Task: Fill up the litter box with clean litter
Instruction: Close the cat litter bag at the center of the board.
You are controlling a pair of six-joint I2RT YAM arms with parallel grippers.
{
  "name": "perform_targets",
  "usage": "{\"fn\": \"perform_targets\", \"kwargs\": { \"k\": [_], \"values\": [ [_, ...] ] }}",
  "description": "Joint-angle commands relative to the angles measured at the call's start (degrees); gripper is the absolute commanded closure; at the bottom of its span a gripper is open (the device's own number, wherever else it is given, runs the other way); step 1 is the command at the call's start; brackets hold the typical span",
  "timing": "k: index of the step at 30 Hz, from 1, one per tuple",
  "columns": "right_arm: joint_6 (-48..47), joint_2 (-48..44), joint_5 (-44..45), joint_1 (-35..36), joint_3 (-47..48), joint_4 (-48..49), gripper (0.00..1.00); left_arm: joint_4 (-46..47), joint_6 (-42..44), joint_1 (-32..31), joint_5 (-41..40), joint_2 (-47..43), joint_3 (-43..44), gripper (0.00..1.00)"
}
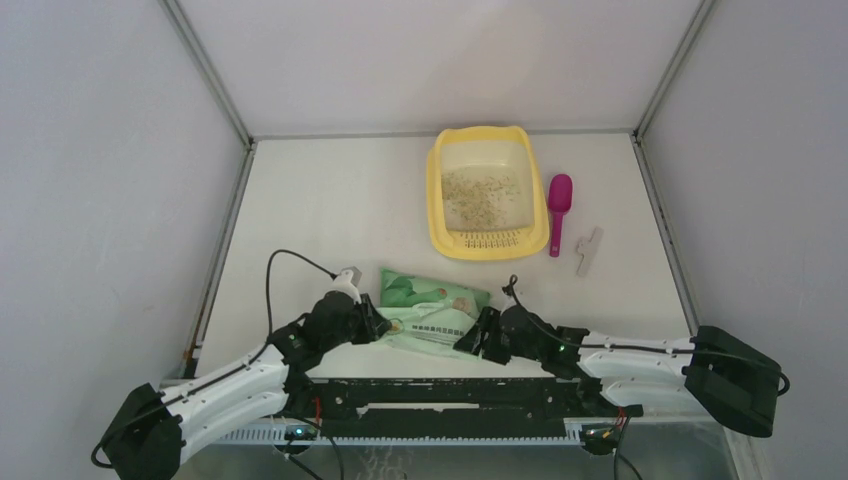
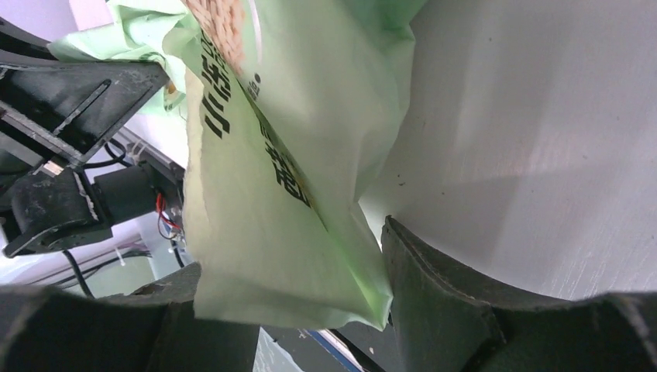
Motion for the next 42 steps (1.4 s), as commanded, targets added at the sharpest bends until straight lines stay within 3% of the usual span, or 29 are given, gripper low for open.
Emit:
{"fn": "perform_targets", "kwargs": {
  "k": [1,9,24,31,34,42],
  "values": [
    [5.41,-3.33,5.05,2.41,-4.7,0.73,0.37,-0.03,0.6,0.09,0.83,-0.07,-2.67,0.68],
    [8.29,-11.16,7.13,1.61,-8.73,0.5,0.41,1.2,-0.34,0.09,1.77,-1.42,-3.61,0.68],
    [9.47,3.45,4.73,1.18,-8.11,18.25,0.42,5.76,-1.69,0.07,4.3,0.18,-4.73,0.67],
    [9.91,-0.03,5.44,1.05,-8.15,18.45,0.58,5.1,-1.85,0.09,4.3,-2.06,-4.26,0.66],
    [9.79,-3.31,5.84,0.95,-7.05,15.15,0.47,5.04,-2.29,0.07,4.07,-4.02,-4.36,0.65],
    [9.84,-3.98,6.1,0.58,-6.7,14.75,0.46,9.01,-3.23,0.08,6.29,-3.08,-5.0,0.65]
  ]
}}
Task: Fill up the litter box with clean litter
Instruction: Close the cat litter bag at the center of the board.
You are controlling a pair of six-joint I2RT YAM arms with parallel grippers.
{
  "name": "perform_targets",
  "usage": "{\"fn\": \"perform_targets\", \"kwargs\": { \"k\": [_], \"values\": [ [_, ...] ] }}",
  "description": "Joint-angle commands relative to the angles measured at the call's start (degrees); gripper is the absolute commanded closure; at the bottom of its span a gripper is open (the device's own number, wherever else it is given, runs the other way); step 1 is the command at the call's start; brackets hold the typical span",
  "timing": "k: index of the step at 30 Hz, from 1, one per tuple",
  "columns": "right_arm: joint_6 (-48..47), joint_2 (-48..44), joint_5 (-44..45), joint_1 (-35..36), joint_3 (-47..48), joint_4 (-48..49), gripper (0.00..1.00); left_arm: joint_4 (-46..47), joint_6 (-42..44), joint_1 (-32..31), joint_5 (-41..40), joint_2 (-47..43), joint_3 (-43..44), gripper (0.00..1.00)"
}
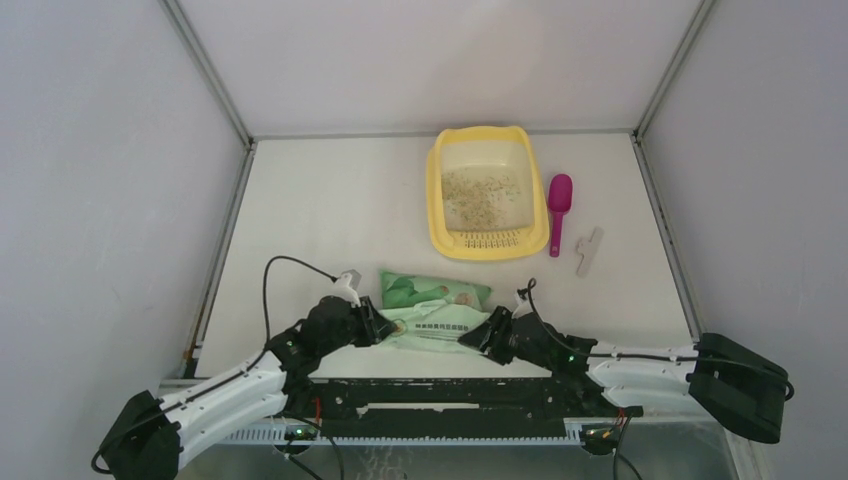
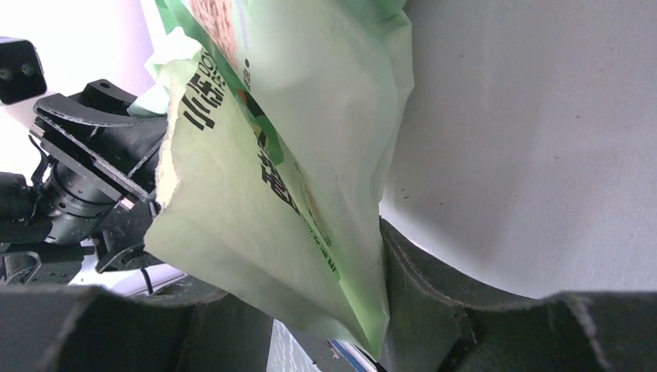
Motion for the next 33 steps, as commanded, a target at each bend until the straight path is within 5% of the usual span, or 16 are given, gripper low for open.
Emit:
{"fn": "perform_targets", "kwargs": {
  "k": [1,10,17,20,22,23,33],
  "values": [
    [0.37,1.53,0.97,-0.27,1.54,3.32,0.46,4.43,-1.46,0.09,2.83,1.38,-1.5,0.65],
    [0.98,12.81,-1.59,-1.02,2.43,17.63,0.54,8.09,-2.1,0.08,4.47,3.7,-2.09,0.65],
    [1.98,10.32,-2.47,-2.08,1.12,20.45,0.87,1.23,0.35,0.2,2.58,0.07,0.63,0.58],
    [1.4,3.19,-1.78,-3.08,1.79,13.82,0.98,-5.48,2.51,1.87,0.7,-3.04,3.32,0.46],
    [0.62,-2.15,-1.5,-4.08,2.92,7.98,1.0,-8.62,3.63,3.92,0.4,-5.77,4.63,0.08],
    [0.09,-4.73,-1.53,-4.85,3.69,4.87,1.0,-9.79,4.15,4.95,0.36,-7.43,5.07,0.01],
    [-2.59,-8.45,-15.14,-16.91,8.3,-4.47,1.0,-16.51,12.57,7.77,0.2,-17.52,11.98,0.0]
  ]
}}
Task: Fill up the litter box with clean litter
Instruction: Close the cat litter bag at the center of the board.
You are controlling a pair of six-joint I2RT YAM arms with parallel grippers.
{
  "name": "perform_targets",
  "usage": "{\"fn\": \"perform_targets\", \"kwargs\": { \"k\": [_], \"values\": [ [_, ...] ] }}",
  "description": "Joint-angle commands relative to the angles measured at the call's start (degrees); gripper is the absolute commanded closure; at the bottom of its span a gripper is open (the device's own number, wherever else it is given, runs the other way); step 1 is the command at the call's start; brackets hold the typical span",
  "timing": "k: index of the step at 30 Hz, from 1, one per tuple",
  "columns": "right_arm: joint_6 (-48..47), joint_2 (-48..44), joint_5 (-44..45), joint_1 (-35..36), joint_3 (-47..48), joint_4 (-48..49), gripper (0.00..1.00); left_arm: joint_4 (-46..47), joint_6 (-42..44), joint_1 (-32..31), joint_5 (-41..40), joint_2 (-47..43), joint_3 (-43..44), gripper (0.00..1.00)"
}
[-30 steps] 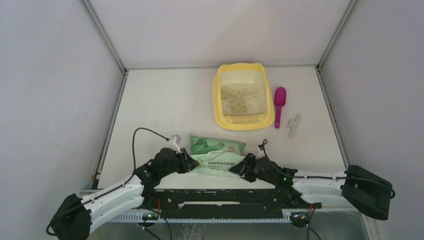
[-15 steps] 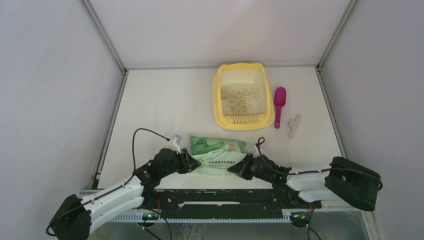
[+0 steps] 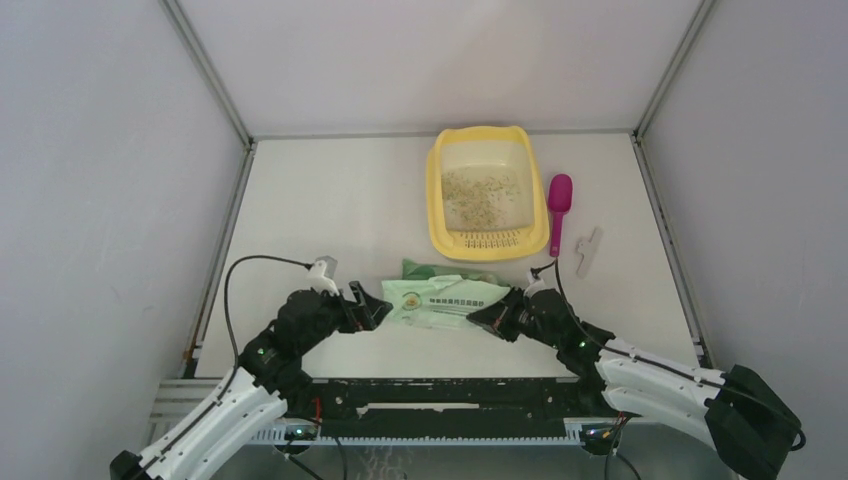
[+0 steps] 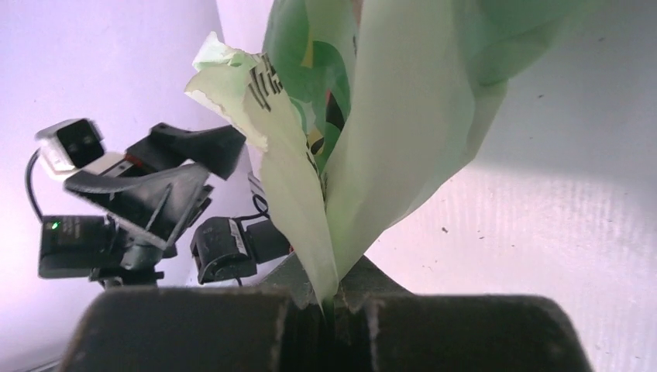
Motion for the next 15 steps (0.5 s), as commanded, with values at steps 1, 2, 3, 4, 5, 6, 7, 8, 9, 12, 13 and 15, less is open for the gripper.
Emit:
{"fn": "perform_targets", "kwargs": {
  "k": [1,2,3,4,5,6,7,8,9,12,13,15],
  "values": [
    [-1.5,1.1,-7.13,-4.37,4.05,2.19,1.0,-2.32,6.62,0.03,0.5,-0.58,6.77,0.0],
    [-1.16,1.47,-8.58,-5.38,4.09,2.63,1.0,-2.16,7.07,-0.27,0.7,-0.37,7.1,0.0],
    [-0.91,1.7,-10.04,-6.37,4.1,2.94,1.0,-2.19,7.8,-0.65,0.55,-0.34,7.53,0.0],
    [-0.4,1.65,-11.67,-7.49,4.1,2.99,1.0,-2.12,8.45,-1.11,0.07,-0.42,7.85,0.0],
    [-0.26,1.38,-13.26,-8.67,4.02,3.0,1.0,-2.12,9.0,-1.72,-0.36,-0.61,8.22,0.0],
    [-0.07,1.01,-14.67,-9.82,4.07,2.88,1.0,-2.33,9.48,-2.51,-0.89,-0.71,8.87,0.0],
    [0.14,0.6,-16.25,-11.06,4.04,2.69,1.0,-2.95,10.0,-3.38,-2.37,-0.52,9.78,0.0],
    [0.56,0.26,-18.4,-12.56,4.02,2.66,1.0,-3.54,10.87,-4.44,-3.64,0.03,11.1,0.0],
    [0.86,0.27,-20.44,-13.98,4.01,2.89,1.0,-4.2,11.74,-6.12,-5.4,0.77,12.56,0.0],
    [2.11,0.41,-26.78,-19.18,4.02,3.8,1.0,-6.81,14.93,-11.07,-10.06,5.1,17.35,0.03],
    [2.72,0.61,-28.9,-20.74,4.05,4.32,1.0,-7.6,15.9,-13.15,-12.29,6.75,19.01,0.05],
    [3.93,1.28,-32.85,-23.53,4.23,5.32,1.0,-9.02,17.32,-17.36,-16.73,9.89,21.59,0.04]
  ]
}}
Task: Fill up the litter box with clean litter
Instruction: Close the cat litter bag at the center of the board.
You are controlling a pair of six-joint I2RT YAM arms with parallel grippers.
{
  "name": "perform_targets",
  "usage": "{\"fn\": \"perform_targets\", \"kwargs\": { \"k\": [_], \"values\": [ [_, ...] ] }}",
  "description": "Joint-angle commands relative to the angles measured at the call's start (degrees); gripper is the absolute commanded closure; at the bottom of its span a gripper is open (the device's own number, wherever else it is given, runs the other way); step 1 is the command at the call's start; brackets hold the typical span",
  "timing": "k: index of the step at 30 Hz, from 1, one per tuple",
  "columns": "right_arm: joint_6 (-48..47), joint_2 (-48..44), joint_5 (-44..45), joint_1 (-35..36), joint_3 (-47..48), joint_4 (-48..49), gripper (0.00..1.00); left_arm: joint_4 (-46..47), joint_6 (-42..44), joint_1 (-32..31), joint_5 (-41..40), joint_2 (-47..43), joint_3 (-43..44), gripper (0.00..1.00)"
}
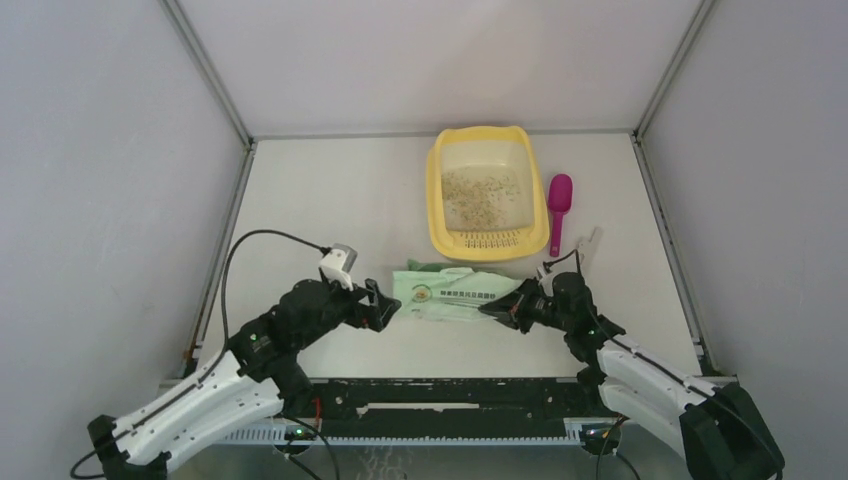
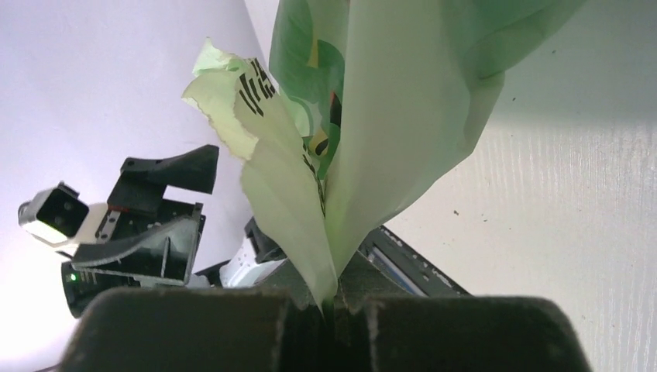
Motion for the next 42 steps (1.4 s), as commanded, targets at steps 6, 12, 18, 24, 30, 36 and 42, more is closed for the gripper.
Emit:
{"fn": "perform_targets", "kwargs": {
  "k": [6,12,18,24,30,36,42],
  "values": [
    [4.48,4.36,-22.01,-9.5,6.71,7.93,1.0,-5.09,9.46,-19.68,-24.49,13.42,14.21,0.0],
    [3.83,7.88,-29.52,-13.07,8.68,7.47,1.0,-1.56,11.98,-25.89,-26.91,22.78,15.87,0.0],
    [0.87,9.21,-33.08,-16.4,9.63,4.71,1.0,1.98,18.31,-27.56,-27.16,29.18,18.1,0.07],
    [-0.81,10.68,-34.93,-17.87,10.44,3.53,1.0,10.31,26.64,-30.12,-21.43,28.92,16.89,0.01],
    [-1.54,12.8,-35.53,-18.29,11.9,3.5,1.0,12.31,29.73,-31.36,-15.12,32.26,18.29,0.0],
    [-1.08,14.46,-36.11,-18.25,12.27,5.4,1.0,14.51,31.53,-31.52,-14.36,38.02,19.29,0.0],
    [-0.95,15.38,-36.99,-18.7,12.27,6.55,1.0,19.22,33.61,-31.28,-15.55,43.31,19.73,0.0]
  ]
}}
